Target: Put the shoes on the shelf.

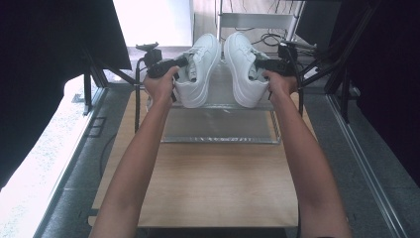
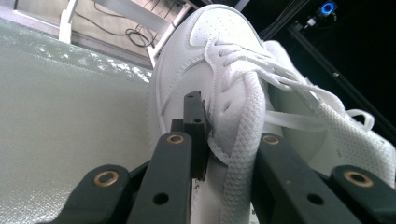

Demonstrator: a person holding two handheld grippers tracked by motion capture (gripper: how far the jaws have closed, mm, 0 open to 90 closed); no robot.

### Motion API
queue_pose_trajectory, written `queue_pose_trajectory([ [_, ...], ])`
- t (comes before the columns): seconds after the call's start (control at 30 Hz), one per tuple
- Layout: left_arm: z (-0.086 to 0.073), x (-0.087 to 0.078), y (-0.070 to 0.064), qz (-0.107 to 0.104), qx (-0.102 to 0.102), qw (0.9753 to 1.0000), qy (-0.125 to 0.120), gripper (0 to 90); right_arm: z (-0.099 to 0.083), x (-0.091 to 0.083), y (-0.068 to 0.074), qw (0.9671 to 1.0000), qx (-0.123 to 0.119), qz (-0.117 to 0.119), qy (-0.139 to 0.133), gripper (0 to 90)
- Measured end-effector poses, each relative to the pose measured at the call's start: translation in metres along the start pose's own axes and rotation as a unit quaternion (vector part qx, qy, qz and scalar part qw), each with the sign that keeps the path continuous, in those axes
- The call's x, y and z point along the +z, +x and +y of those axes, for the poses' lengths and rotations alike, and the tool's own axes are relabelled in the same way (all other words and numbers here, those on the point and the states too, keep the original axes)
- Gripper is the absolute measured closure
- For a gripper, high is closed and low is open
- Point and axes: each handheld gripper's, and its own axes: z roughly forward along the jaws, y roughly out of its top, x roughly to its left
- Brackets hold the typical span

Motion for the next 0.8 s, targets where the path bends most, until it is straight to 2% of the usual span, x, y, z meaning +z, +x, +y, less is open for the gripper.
queue_pose_trajectory([
  [0.1, 0.0, 0.007, -0.003, 0.014, 0.003, 0.9999, 0.007, 81.8, 0.001, 0.005, 0.0, 1.0, 0.0, -0.006, 0.001, 86.2],
  [0.27, -0.004, 0.018, -0.01, 0.034, 0.009, 0.9993, 0.013, 81.7, 0.0, 0.016, 0.004, 0.9993, -0.001, -0.036, 0.007, 86.1],
  [0.3, -0.005, 0.021, -0.011, 0.044, 0.009, 0.9989, 0.012, 81.7, -0.001, 0.017, 0.005, 0.9992, -0.001, -0.04, 0.007, 86.0],
  [0.43, -0.01, 0.027, -0.015, 0.068, 0.0, 0.9977, 0.007, 80.6, -0.008, 0.028, 0.013, 0.9981, -0.009, -0.06, 0.011, 84.8],
  [0.53, -0.011, 0.032, -0.018, 0.077, -0.003, 0.997, 0.009, 78.4, -0.009, 0.032, 0.019, 0.9973, -0.02, -0.07, 0.011, 83.3],
  [0.63, -0.013, 0.037, -0.019, 0.076, -0.012, 0.9969, 0.015, 74.7, -0.009, 0.036, 0.026, 0.9955, -0.043, -0.083, 0.018, 80.8],
  [0.7, -0.014, 0.041, -0.02, 0.076, -0.003, 0.9967, 0.027, 70.0, -0.01, 0.038, 0.033, 0.9942, -0.065, -0.084, 0.02, 77.2],
  [0.73, -0.015, 0.043, -0.019, 0.068, -0.003, 0.9971, 0.034, 66.4, -0.011, 0.04, 0.035, 0.9938, -0.071, -0.082, 0.022, 75.4],
  [0.77, -0.015, 0.043, -0.018, 0.056, 0.0, 0.998, 0.03, 63.5, -0.012, 0.042, 0.037, 0.9934, -0.074, -0.083, 0.027, 74.2],
  [0.8, -0.014, 0.042, -0.017, 0.052, 0.002, 0.998, 0.035, 61.1, -0.013, 0.042, 0.037, 0.9927, -0.079, -0.089, 0.02, 71.5],
])
